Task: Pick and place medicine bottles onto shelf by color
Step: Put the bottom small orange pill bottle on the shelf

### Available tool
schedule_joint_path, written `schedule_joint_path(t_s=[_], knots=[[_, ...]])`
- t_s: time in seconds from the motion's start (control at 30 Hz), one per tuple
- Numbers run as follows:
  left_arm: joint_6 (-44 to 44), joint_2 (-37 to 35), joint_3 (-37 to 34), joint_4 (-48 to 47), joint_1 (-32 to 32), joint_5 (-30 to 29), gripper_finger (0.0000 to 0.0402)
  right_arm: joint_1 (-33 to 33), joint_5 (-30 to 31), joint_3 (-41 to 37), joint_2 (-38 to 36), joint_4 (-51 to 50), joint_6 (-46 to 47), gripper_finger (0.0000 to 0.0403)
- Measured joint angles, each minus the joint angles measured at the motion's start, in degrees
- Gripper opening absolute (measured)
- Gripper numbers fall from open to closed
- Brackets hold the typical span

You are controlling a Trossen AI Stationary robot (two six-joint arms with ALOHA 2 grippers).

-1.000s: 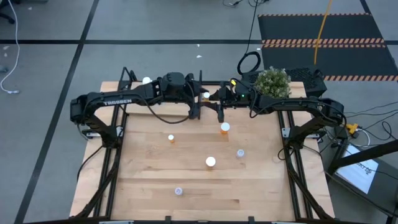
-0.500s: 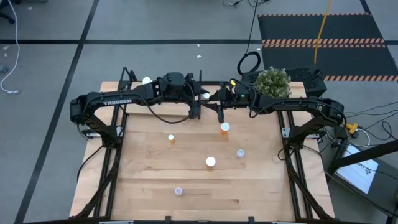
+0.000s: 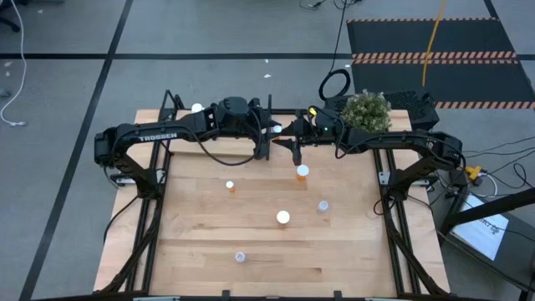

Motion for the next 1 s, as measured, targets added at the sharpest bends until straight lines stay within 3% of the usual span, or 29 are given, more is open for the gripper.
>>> schedule_joint_path(t_s=[0.57, 1.0], knots=[[-0.8, 0.0, 0.0, -0.5, 0.0, -1.0, 0.013, 0.0, 0.0, 0.0, 0.0, -0.1, 0.5, 0.0111], [-4.3, -1.4, -0.1, -2.5, 0.6, -4.4, 0.0131, 0.0, 0.1, 0.0, -0.1, -1.6, 1.6, 0.0233]])
